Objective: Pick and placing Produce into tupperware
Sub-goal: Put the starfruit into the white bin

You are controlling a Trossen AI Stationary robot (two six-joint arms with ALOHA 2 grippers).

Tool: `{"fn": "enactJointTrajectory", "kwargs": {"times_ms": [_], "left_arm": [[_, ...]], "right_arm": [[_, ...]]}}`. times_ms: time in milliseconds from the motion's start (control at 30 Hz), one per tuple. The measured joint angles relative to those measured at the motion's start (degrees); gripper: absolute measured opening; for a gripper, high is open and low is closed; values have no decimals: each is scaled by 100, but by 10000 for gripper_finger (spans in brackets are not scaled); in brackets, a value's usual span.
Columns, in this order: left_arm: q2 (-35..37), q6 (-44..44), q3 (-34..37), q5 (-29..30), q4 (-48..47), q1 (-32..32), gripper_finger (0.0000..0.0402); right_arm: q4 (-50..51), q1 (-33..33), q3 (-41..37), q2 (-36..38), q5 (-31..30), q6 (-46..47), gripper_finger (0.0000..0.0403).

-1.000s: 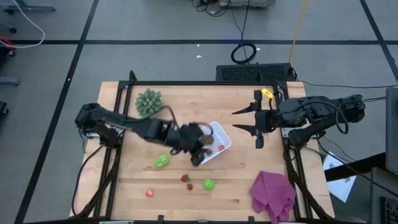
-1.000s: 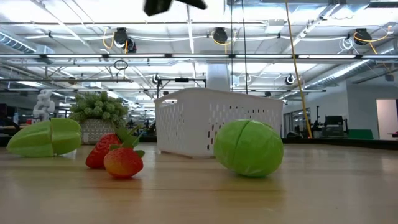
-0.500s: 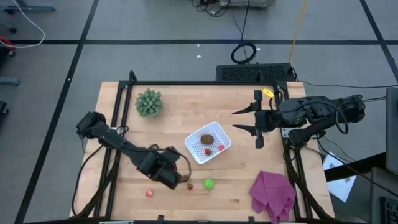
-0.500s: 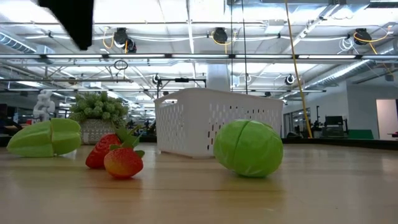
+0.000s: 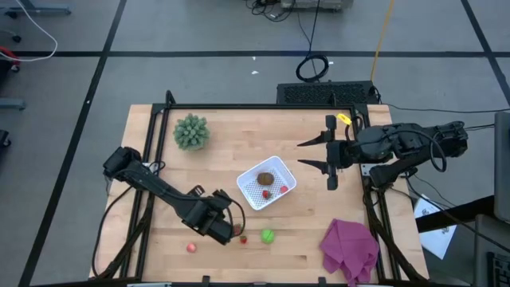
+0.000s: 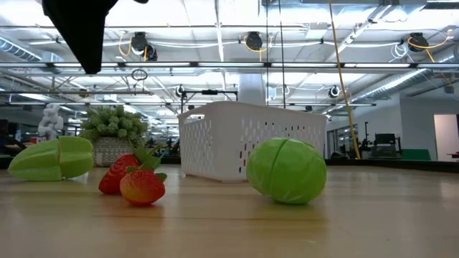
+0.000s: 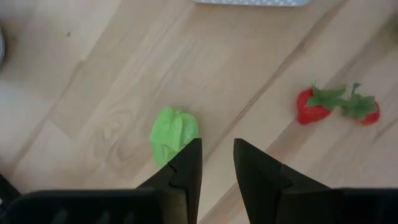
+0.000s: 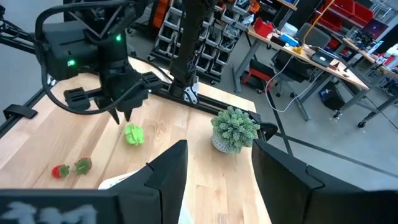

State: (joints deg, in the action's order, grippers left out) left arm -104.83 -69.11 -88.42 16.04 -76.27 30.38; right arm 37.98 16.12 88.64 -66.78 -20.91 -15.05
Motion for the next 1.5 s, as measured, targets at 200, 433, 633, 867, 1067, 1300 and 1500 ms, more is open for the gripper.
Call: {"fn": "enactJointTrajectory", "kwargs": {"times_ms": [200,433,633,867,1067,1300,1500], "left_arm": [[-21,-169,4,-273,-224,-19,98],[-22,-340,6,-557,-415,-7,140],[-21,-521,6,-556,-678,7,206],[-20,-654,368,-813,-628,10,267],[-20,-633,1240,-1394,59,6,299],[-20,-182,1681,-1429,1075,-18,321],[-18,3,1694,-1153,1054,-155,328]], "right_arm": [[2,0,0,2,0,32,171],[1,-2,0,0,0,44,171],[0,-2,0,2,0,83,171],[0,-2,2,0,0,87,171],[-35,-2,2,0,0,76,171],[-337,-2,2,2,0,-92,171],[-476,-2,4,0,0,-125,171]]}}
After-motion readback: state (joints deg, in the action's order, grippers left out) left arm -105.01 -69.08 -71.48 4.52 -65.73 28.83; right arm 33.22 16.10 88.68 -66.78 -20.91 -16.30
